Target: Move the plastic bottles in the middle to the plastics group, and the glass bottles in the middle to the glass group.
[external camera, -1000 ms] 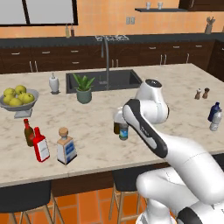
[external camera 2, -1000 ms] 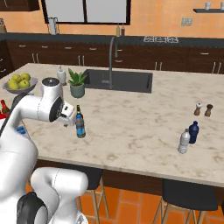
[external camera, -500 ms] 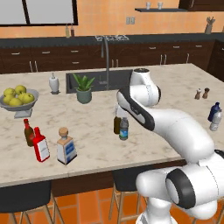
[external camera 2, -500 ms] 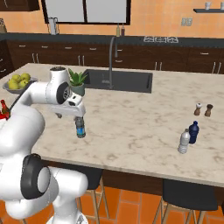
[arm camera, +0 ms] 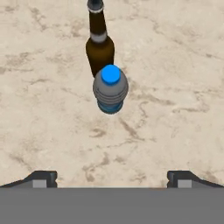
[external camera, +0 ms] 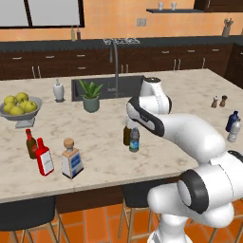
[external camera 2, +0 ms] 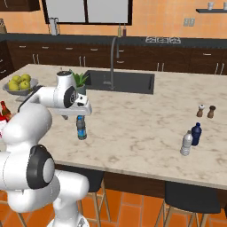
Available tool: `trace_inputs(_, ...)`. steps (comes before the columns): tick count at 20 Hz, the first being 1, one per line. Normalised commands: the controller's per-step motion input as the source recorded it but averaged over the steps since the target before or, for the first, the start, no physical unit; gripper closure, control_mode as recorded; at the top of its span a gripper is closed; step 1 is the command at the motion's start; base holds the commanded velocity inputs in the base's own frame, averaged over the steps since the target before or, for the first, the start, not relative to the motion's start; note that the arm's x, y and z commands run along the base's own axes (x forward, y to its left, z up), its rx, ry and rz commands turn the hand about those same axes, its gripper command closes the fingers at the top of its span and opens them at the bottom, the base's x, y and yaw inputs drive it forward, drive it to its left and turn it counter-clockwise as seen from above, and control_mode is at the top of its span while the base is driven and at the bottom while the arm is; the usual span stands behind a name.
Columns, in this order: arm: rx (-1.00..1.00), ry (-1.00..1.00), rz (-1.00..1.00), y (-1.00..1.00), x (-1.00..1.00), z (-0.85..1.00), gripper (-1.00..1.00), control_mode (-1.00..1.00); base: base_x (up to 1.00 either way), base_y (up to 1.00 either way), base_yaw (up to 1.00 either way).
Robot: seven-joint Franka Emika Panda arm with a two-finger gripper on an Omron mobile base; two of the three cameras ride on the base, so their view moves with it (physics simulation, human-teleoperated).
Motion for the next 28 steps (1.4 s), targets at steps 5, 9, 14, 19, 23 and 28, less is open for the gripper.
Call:
trace_inputs(5, 0.0, 0.06, 0.12, 0.01, 0.35, -0.37, -1.0, -1.0, 0.0, 0.0, 0.0)
trace_inputs(9, 0.0, 0.0, 0.1, 0.02, 0.44, -0.22, -1.0, -1.0, 0.0, 0.0, 0.0)
trace_inputs(14, 0.0, 0.0, 0.05, 0.14, 0.41, -0.17, -1.0, -1.0, 0.0, 0.0, 0.0)
trace_inputs(19, 0.0, 0.0, 0.03, 0.16, 0.28, -0.21, -1.0, -1.0, 0.0, 0.0, 0.0)
trace_inputs(23, 0.0, 0.0, 0.02, 0.0, 0.32, -0.23, -1.0, -1.0, 0.0, 0.0, 0.0)
trace_inputs(28, 0.0, 0.0, 0.03, -0.05, 0.18, -0.21, -1.0, -1.0, 0.0, 0.0, 0.0)
